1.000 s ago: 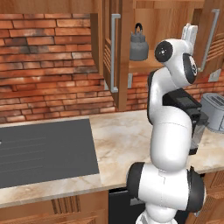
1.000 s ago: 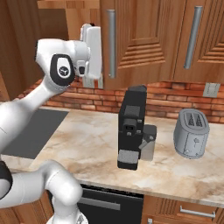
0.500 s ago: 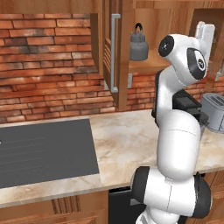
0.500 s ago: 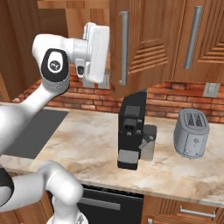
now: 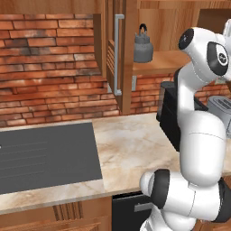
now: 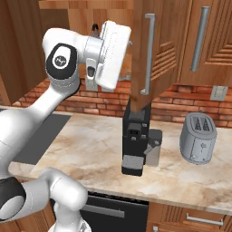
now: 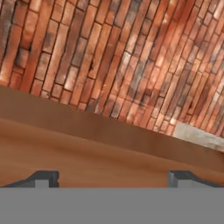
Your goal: Open the cabinet, pick the kettle from the cabinet, and place it in the sink.
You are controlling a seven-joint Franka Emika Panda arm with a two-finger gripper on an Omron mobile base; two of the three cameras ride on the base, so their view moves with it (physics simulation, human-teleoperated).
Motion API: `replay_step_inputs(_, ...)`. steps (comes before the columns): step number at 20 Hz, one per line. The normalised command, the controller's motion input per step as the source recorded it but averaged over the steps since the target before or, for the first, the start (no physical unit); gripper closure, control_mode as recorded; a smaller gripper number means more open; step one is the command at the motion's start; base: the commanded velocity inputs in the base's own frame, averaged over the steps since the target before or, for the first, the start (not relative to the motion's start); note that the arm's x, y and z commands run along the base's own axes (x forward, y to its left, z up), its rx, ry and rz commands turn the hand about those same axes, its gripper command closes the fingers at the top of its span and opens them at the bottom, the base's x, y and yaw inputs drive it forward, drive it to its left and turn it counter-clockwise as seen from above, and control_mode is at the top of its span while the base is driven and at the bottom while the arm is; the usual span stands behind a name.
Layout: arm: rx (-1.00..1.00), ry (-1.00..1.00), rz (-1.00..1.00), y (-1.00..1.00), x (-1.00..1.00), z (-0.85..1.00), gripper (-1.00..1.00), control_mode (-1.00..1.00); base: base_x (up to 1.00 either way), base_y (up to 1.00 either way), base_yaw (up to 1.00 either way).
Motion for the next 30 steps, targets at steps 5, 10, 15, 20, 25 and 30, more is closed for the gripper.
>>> replay_step_inputs(5, 0.03, 0.03, -0.14, -0.56, -0.37, 0.01, -1.0, -1.0, 0.0, 0.0, 0.0)
replay_step_inputs(10, 0.01, 0.08, -0.13, -0.58, -0.34, 0.0, -1.0, -1.0, 0.0, 0.0, 0.0)
replay_step_inputs(15, 0.0, 0.12, -0.11, -0.52, -0.28, 0.0, -1.0, -1.0, 0.0, 0.0, 0.0)
replay_step_inputs(20, 0.0, 0.12, -0.08, -0.32, -0.2, 0.0, -1.0, -1.0, 0.0, 0.0, 0.0)
replay_step_inputs(25, 0.0, 0.07, 0.0, -0.03, -0.13, 0.0, -1.0, -1.0, 0.0, 0.0, 0.0)
replay_step_inputs(30, 0.0, 0.04, 0.0, 0.13, -0.12, 0.0, -1.0, -1.0, 0.0, 0.0, 0.0)
